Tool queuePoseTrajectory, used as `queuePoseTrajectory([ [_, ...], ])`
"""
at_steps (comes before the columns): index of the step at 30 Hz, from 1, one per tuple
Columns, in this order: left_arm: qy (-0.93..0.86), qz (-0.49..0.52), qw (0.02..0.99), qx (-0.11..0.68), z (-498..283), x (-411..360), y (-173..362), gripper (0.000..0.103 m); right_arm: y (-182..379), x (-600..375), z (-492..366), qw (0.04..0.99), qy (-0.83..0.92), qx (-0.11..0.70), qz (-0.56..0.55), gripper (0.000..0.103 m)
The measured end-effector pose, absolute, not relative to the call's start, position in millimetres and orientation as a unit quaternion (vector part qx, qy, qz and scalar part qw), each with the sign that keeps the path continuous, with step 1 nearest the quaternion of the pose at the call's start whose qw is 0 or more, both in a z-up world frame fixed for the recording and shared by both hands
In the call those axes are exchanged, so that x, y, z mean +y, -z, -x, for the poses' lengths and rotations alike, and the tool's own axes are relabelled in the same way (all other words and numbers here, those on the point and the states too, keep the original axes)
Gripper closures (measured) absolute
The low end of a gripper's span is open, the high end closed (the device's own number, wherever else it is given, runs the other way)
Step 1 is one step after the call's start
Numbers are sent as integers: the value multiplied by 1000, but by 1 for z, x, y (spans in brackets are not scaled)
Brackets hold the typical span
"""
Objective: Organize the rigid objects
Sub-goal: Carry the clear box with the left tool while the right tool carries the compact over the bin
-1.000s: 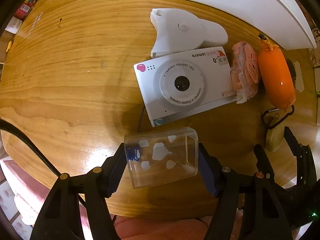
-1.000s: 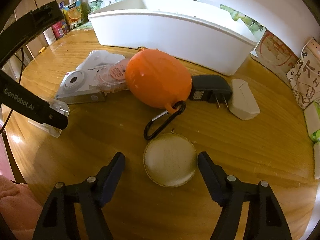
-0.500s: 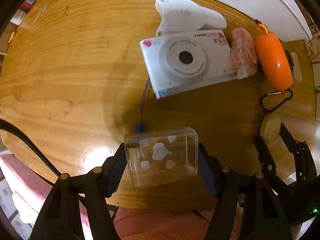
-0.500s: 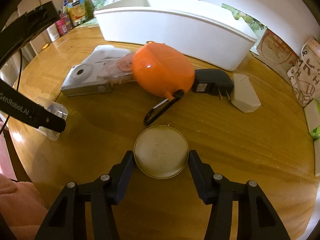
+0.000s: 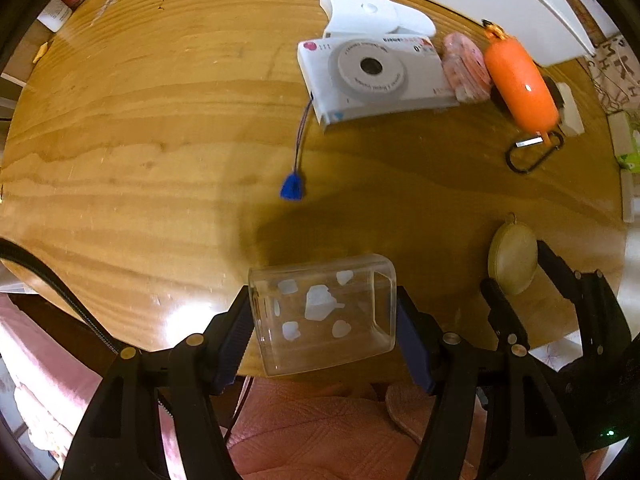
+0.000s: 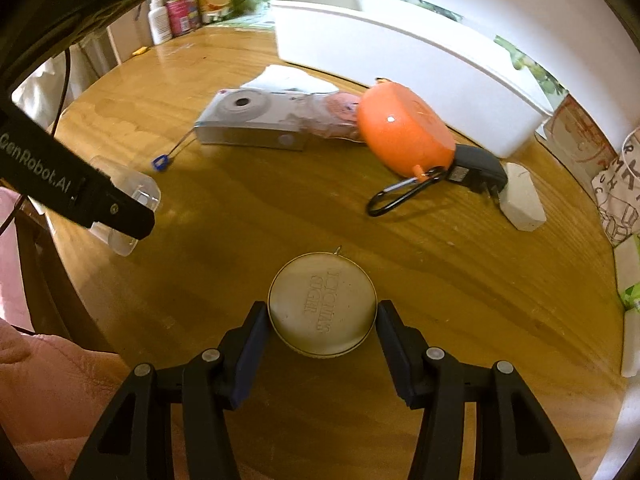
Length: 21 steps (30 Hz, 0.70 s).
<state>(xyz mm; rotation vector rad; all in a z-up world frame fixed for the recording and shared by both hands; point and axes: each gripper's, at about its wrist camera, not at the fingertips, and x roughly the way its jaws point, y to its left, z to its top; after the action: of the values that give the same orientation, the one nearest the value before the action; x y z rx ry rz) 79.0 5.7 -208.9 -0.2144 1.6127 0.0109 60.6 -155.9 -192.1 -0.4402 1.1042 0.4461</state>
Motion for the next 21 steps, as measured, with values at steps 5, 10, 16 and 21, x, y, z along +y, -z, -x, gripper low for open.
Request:
queuePoseTrajectory([
  [5, -2, 92, 699, 709, -54, 9, 205, 33, 182, -152, -52, 813, -221, 500, 202, 48],
  [10, -7, 84, 716, 693, -43, 11, 197, 33, 171, -153, -49, 823, -223, 484, 196, 48],
  [16, -21, 81, 741, 666, -37, 26, 168, 33, 149, -157, -56, 843, -219, 451, 195, 48],
  [21, -34, 73, 767, 636, -43, 33, 142, 33, 123, -156, -68, 863, -214, 411, 202, 48],
])
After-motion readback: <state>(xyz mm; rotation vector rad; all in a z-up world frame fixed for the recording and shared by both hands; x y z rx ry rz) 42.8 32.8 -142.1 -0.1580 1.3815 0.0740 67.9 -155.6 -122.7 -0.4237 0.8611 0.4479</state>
